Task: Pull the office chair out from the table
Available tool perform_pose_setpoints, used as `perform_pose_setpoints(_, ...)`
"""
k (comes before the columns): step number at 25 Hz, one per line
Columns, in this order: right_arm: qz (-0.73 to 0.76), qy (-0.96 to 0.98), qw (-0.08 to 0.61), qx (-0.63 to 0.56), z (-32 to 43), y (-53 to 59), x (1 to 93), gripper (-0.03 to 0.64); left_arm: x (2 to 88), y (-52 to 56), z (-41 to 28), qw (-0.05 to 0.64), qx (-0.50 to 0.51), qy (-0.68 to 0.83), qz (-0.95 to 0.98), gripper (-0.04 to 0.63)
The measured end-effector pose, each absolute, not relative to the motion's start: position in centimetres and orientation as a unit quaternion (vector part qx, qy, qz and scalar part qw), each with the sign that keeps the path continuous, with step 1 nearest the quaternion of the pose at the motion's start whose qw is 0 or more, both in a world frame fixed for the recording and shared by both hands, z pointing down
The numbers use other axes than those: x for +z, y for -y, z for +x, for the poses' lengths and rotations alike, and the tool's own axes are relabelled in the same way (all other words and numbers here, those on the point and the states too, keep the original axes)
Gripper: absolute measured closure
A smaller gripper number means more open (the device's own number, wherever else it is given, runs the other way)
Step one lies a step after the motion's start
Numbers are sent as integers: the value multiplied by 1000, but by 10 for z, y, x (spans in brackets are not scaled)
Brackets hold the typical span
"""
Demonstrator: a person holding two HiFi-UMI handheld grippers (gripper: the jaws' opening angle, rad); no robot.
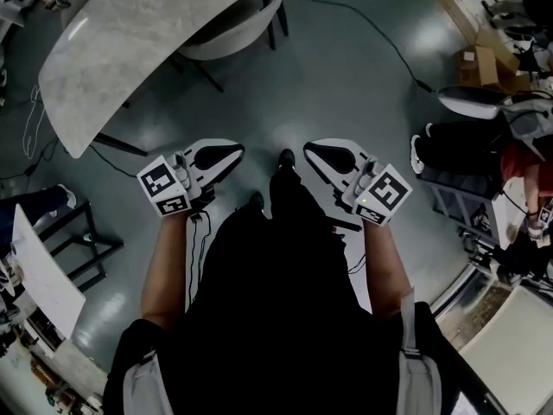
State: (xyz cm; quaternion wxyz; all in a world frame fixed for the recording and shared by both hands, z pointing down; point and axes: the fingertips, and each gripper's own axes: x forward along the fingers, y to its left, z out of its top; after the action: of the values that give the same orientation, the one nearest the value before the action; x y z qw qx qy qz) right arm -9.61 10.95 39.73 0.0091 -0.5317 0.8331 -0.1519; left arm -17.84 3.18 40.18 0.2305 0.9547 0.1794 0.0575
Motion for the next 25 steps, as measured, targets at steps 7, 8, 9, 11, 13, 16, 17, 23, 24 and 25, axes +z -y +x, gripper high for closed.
perform_pose_setpoints(7,-509,-848,21,-146,-21,-81,396,595,395,-8,-106,221,67,-156,960,588)
perform_pose_setpoints(8,-505,-851,23,-146,-11,-80,397,595,394,-7,-96,218,69,-153,961,588)
perform_pose_setpoints(9,-501,-853,23,-146,-2,-78,398,595,393,-5,-87,214,72,-149,963,588)
perform_pose_setpoints(11,-495,-856,23,-147,16,-74,402,595,391,-1,-71,206,76,-141,965,588)
perform_pose_setpoints(13,-491,-858,25,-149,31,-71,404,595,389,5,-59,204,74,-131,967,588)
perform_pose_setpoints(16,-486,-860,29,-152,47,-62,408,595,389,15,-51,208,78,-120,968,588)
perform_pose_setpoints(17,-484,-861,30,-154,50,-57,409,595,390,19,-51,208,83,-117,968,588)
perform_pose_setpoints(23,-466,-870,29,-159,62,-22,417,595,398,61,-46,215,81,-82,970,588)
perform_pose_setpoints(24,-464,-871,27,-159,64,-15,418,595,400,68,-44,216,80,-81,970,588)
perform_pose_setpoints(25,-464,-871,25,-160,67,-9,419,595,403,76,-41,217,81,-81,970,588)
